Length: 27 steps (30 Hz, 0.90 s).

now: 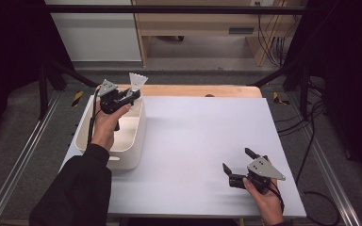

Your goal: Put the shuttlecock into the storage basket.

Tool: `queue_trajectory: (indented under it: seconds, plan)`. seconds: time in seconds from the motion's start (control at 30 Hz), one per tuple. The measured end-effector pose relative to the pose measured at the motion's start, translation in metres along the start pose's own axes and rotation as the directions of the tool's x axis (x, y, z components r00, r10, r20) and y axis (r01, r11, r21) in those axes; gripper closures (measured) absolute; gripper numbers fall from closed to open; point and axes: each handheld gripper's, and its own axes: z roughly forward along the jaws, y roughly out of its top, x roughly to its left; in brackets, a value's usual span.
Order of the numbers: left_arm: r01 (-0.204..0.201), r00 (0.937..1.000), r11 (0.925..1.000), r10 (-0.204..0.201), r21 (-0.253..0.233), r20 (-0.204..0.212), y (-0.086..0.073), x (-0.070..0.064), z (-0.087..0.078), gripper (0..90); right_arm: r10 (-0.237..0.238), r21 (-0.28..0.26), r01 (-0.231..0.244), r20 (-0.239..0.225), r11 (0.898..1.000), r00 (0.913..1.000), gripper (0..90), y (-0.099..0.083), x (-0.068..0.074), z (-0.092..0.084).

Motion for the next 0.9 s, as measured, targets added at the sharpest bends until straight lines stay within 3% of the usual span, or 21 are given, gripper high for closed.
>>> queue_trajectory:
  seconds: [0.9]
  plan:
    - [-0.012,0.9998,0.9991,0.011,0.041,0.016,-0.0056,0.0,0.0033,64.5,-0.004,0.005,0.004,-0.003,1.0,1.0,4.8,-0.0006,0.0003,0.0006]
